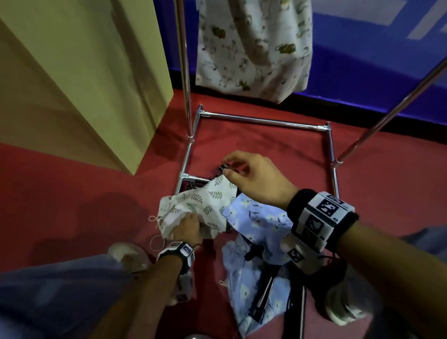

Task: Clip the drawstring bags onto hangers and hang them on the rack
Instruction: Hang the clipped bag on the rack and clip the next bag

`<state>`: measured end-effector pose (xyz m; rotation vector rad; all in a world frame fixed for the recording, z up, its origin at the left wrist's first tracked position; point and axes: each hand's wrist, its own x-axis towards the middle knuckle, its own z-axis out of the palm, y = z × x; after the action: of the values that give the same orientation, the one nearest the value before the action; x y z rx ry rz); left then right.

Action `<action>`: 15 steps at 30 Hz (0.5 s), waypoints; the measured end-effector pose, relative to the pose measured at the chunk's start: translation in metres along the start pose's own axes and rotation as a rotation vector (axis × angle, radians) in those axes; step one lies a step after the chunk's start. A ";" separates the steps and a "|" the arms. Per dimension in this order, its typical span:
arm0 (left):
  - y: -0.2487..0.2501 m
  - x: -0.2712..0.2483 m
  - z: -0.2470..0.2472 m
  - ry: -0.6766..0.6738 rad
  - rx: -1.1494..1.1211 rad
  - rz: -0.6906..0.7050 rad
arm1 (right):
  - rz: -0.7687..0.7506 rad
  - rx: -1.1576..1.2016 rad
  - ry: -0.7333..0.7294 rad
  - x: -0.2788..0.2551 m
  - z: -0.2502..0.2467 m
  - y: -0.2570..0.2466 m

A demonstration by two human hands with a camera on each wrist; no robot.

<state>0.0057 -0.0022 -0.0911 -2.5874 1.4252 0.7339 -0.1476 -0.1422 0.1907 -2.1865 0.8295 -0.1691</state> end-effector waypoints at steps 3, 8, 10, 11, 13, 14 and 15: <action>-0.008 0.011 -0.001 0.120 -0.116 -0.200 | 0.001 0.002 0.007 0.003 0.004 0.004; -0.042 0.030 0.001 0.005 -0.098 -0.245 | 0.017 -0.006 0.003 0.001 0.007 0.012; -0.051 0.032 -0.005 -0.022 -0.142 -0.141 | 0.032 0.004 0.004 0.000 0.006 0.013; -0.053 0.034 -0.005 -0.008 -0.162 -0.089 | 0.036 0.006 0.000 -0.001 0.005 0.013; -0.050 0.037 -0.015 -0.016 -0.167 -0.045 | 0.039 0.000 -0.009 -0.004 0.002 0.013; -0.047 0.035 -0.024 -0.038 -0.170 -0.036 | 0.046 -0.007 -0.017 -0.006 0.000 0.013; -0.045 0.036 -0.031 -0.053 -0.184 0.002 | 0.057 -0.015 -0.035 -0.008 -0.002 0.012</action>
<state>0.0701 -0.0140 -0.0864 -2.6776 1.4071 0.9691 -0.1605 -0.1447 0.1847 -2.1711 0.8749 -0.0971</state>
